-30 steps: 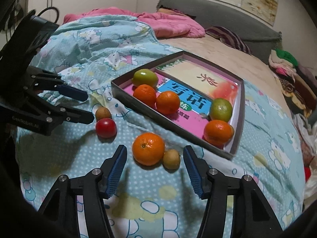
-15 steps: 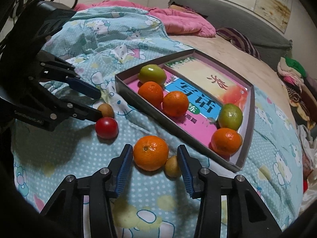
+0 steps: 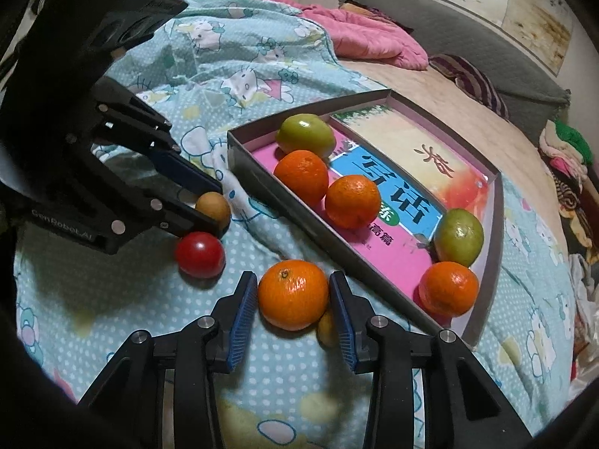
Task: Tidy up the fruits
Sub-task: 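Grasp a brown kiwi with the left tool while the right tool grasps an orange, then lift and carry the kiwi and orange over the tray with both tools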
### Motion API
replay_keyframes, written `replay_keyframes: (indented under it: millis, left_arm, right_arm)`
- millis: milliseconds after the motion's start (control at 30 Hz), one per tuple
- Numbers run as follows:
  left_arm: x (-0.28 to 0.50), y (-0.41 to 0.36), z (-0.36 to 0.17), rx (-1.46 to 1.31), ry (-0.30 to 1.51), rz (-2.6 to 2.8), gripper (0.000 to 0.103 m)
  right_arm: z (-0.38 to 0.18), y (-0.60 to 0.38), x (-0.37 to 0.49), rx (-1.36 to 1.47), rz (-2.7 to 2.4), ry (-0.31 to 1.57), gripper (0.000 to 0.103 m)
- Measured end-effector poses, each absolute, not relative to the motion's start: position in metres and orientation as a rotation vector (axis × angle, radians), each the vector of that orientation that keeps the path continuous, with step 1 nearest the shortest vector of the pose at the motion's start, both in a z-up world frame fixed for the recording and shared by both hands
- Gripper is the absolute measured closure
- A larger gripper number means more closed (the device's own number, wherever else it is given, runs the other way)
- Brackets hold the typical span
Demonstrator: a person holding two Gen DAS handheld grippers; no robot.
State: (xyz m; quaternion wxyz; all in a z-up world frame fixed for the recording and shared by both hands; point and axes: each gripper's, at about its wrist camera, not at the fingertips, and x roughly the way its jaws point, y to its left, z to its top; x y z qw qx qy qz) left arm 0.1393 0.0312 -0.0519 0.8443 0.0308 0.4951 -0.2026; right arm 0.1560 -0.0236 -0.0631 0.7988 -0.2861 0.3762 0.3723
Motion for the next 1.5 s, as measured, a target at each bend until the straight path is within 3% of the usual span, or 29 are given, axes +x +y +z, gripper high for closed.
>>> replay_keyframes:
  millis: [300, 967, 1500]
  left_arm:
    - [0.141, 0.038, -0.049, 0.011, 1.040, -0.421, 0.075]
    - [0.116, 0.057, 0.013, -0.060, 0.887, -0.309, 0.075]
    - [0.151, 0.057, 0.046, -0.102, 0.823, -0.223, 0.075]
  right_arm:
    - [-0.050, -0.035, 0.155, -0.505, 0.804, 0.779, 0.063]
    - [-0.015, -0.065, 0.153, -0.294, 0.753, 0.730, 0.063]
    - [0.018, -0.077, 0.171, -0.199, 0.675, 0.678, 0.063]
